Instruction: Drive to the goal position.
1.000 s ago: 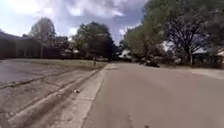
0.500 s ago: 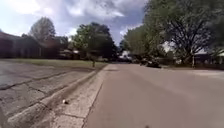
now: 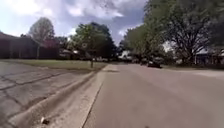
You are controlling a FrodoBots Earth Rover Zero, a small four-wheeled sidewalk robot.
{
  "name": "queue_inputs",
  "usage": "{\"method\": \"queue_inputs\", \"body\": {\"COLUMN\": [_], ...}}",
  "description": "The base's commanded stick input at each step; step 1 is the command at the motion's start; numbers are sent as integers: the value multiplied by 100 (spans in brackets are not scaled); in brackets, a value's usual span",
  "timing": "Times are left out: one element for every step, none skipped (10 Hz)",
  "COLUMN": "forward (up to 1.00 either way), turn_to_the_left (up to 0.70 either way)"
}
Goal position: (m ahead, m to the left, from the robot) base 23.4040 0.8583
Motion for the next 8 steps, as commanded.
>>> {"method": "queue_inputs", "body": {"forward": [100,100,100,100,100,100,100,100], "turn_to_the_left": [0,-18,-17,-13,-9,-5,0,0]}}
